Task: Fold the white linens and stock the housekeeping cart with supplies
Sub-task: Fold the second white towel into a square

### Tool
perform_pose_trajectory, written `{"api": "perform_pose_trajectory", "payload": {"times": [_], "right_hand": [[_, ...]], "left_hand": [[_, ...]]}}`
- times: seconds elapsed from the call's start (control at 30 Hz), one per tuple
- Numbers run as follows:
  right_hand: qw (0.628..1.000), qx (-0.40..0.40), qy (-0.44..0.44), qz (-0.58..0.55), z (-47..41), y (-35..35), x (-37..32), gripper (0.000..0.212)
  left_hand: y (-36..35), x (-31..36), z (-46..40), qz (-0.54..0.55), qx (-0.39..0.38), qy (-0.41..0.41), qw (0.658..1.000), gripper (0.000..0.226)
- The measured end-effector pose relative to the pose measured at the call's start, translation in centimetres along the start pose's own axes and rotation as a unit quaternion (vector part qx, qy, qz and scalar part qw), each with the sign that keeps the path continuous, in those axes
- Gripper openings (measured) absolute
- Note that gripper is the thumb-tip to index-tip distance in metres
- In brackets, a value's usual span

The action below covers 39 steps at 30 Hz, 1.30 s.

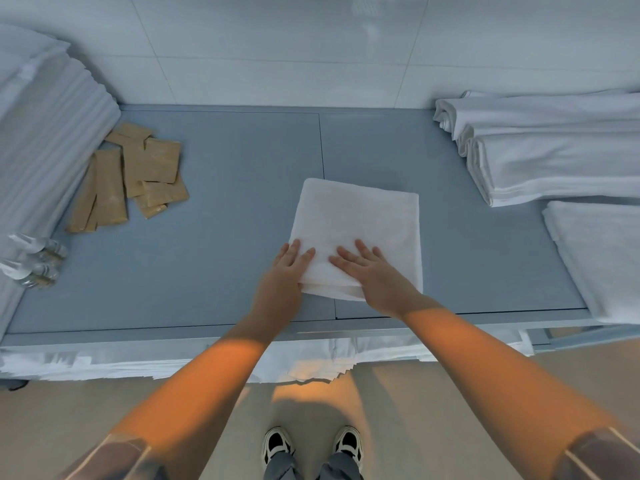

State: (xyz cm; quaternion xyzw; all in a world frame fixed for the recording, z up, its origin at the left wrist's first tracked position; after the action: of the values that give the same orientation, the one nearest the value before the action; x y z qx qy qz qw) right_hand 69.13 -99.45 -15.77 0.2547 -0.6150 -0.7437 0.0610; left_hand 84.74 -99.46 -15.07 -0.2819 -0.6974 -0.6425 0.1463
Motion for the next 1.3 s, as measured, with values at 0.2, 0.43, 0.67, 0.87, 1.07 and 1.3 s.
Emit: {"api": "perform_pose_trajectory", "payload": {"times": [0.2,0.43,0.67,0.87,1.07,1.3], "right_hand": [[1.0,0.005,0.01,0.005,0.5,-0.4,0.4,0.091],[0.991,-0.021,0.069,0.116,1.3,-1.7,0.1,0.104],[0.99,-0.101,0.046,0.086,1.8,-1.9,0.4,0.076],[0.976,0.201,-0.069,-0.043,-1.1,2.8,-2.4,0.037],[0.977,0.153,-0.142,0.047,-2.3,-1.3,-1.6,0.051],[0.99,0.046,-0.053,0.126,-2.5,-0.6,3.6,0.052]], "left_hand": [[0.7,-0.6,0.5,0.031,0.029,0.021,0.999,0.064],[-0.9,-1.2,0.1,-0.084,-0.102,-0.156,0.979,0.076],[0.6,-0.1,1.3,-0.194,-0.134,-0.231,0.944,0.064],[0.6,3.6,-3.9,-0.116,-0.003,-0.202,0.972,0.033],[-3.6,1.1,-4.3,-0.196,-0.022,-0.128,0.972,0.057],[-4.0,3.3,-3.4,-0.278,-0.067,-0.083,0.955,0.06]]}}
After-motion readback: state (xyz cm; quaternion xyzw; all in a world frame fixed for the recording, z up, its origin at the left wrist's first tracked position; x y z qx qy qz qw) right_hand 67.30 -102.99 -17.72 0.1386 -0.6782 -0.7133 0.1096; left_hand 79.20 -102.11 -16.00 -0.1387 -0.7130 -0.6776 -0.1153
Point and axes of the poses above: each hand's wrist, its own z-axis away from the middle knuckle, its own y-axis out of the back of the hand, x = y × z, the point moved 8 cm from there along -z, towards the middle knuckle, and after that the axes turned 7 degrees about x, right-handed, at the moved point
